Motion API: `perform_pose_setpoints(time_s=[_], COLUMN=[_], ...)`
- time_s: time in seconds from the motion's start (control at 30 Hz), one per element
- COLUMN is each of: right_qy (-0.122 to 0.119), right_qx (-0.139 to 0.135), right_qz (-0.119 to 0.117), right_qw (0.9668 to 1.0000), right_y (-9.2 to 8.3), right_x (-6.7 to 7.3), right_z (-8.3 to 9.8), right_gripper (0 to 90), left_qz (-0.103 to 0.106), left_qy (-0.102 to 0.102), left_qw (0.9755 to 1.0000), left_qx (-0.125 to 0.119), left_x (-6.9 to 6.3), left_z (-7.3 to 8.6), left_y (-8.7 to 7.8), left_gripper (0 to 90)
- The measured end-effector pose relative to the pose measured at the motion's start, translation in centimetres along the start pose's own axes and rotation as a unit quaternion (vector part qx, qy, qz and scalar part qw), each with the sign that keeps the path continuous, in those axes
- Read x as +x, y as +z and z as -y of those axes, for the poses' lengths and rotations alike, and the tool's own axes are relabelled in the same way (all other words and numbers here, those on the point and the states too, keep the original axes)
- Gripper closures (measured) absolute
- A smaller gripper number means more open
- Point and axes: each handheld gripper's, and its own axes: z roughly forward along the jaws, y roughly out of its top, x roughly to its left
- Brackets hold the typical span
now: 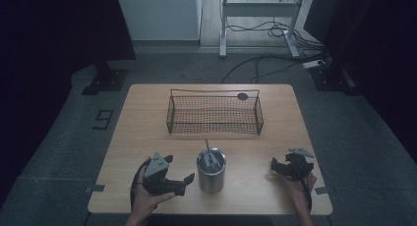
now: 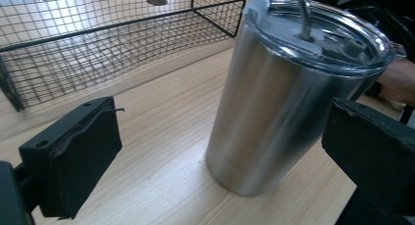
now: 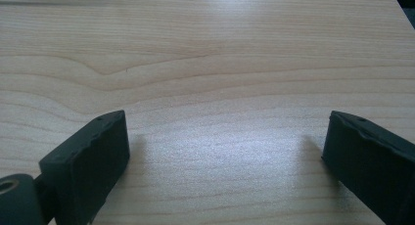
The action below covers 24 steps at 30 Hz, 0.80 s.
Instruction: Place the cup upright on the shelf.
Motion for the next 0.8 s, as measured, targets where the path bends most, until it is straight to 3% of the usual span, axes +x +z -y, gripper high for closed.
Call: perform_pose_setpoints(time_s=[0.8], right_qy=[0.0], right_qx=[0.0], right_qz=[0.0], right_qw=[1.0], right_y=[0.0], right_x=[0.0], right_z=[0.0], right_gripper=[3.2], left_qz=[0.017], left_qy=[0.02], left_qw=[0.9995], left_qx=[0.017], left_x=[-2.8], left_z=[-0.3], left_y=[3.0], left_gripper=[0.0])
